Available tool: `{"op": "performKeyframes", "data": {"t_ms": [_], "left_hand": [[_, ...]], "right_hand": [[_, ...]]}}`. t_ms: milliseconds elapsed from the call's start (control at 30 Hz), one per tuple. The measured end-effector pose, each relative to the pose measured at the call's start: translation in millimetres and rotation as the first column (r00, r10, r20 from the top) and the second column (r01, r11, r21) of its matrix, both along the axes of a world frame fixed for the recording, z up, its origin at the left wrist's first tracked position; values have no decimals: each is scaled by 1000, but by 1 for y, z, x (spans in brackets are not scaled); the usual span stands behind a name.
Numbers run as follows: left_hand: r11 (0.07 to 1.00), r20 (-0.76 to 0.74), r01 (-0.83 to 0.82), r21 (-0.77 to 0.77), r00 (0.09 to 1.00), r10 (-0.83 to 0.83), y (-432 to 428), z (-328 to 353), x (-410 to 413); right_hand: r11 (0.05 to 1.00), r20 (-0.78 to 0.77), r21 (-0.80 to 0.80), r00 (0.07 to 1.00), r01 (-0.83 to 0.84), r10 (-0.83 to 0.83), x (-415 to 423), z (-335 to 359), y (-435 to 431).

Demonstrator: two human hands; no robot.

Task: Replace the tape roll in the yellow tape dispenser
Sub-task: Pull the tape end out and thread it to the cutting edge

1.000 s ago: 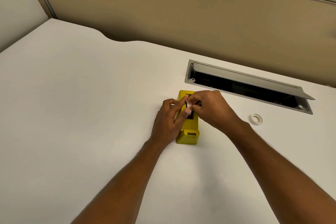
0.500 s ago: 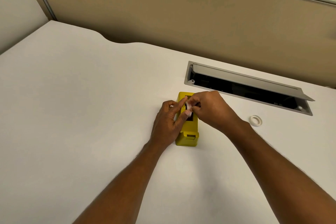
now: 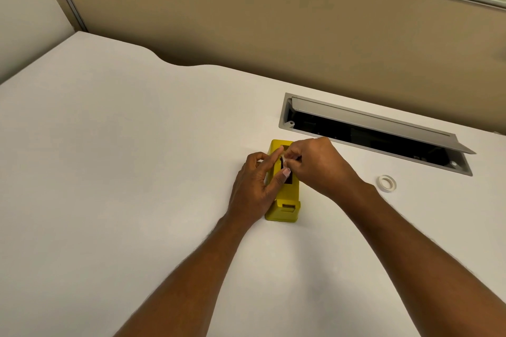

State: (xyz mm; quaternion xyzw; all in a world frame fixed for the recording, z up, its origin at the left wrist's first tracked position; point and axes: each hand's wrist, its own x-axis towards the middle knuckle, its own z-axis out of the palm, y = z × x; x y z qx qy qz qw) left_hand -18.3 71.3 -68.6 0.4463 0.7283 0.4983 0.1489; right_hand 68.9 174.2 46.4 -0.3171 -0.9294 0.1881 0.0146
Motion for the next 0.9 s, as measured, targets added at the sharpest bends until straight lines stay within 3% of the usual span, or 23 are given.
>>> {"op": "performKeyframes", "data": {"t_ms": [900], "left_hand": [[999,-33,-22,-26,999,21,1,-1,-1]], "right_hand": [[988,-143,-118,983,103,-119,-6,-10,13]]}}
